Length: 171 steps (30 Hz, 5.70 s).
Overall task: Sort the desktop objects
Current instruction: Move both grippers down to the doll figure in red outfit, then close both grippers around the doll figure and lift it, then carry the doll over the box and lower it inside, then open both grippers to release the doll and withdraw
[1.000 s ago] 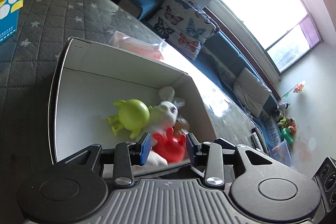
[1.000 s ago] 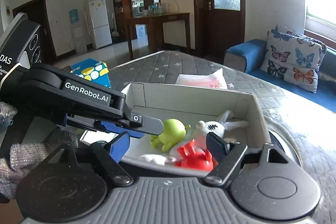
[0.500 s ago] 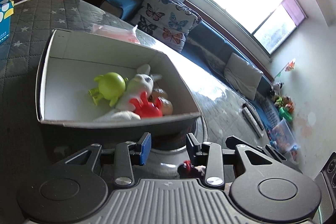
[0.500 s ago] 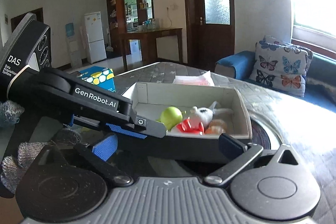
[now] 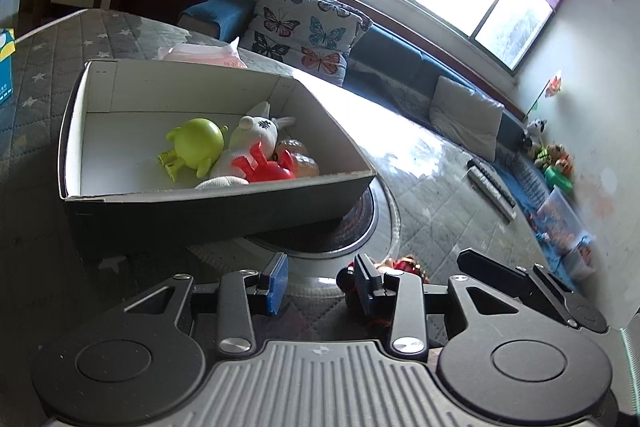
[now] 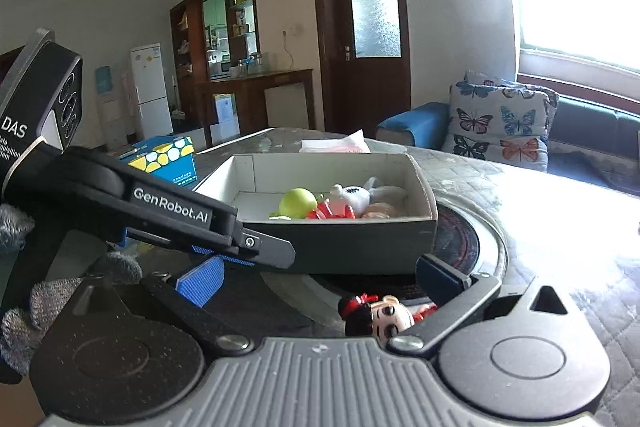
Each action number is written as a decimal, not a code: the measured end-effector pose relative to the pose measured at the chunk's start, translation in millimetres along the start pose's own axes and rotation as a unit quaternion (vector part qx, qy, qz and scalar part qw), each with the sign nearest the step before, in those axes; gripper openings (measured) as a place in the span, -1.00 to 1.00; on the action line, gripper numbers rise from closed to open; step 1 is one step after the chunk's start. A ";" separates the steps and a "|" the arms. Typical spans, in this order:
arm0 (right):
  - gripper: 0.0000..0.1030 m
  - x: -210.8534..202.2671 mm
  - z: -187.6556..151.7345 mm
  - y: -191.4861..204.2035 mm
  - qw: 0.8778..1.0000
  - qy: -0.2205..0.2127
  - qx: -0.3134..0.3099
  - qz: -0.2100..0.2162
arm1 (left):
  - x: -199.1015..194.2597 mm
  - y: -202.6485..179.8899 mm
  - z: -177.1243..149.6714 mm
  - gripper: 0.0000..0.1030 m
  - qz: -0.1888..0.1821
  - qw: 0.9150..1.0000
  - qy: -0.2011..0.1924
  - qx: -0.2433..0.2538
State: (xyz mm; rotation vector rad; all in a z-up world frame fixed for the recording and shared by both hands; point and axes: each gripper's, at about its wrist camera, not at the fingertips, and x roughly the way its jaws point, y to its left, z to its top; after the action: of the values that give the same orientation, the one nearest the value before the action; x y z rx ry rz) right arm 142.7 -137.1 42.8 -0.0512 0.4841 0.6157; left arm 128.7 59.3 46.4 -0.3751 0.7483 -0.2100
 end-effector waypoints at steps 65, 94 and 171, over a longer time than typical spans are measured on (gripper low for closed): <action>0.97 54.4 -42.8 -29.6 0.993 0.088 -0.035 -0.071 | 82.8 37.8 -29.3 -0.14 -0.161 0.954 0.080 -0.238; 0.80 42.0 -13.2 -8.7 0.993 0.053 -0.071 -0.078 | 34.1 38.4 -11.6 -0.12 -0.178 0.961 0.018 -0.212; 0.91 105.5 39.0 29.4 0.998 0.053 -0.031 0.033 | -13.8 61.0 40.2 -0.18 0.067 0.993 -0.076 -0.061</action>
State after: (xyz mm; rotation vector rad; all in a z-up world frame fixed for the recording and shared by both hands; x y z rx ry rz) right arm 217.2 -48.4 32.6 -0.1280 0.5703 0.6954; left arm 150.1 129.6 57.3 -0.4501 0.6338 -0.0096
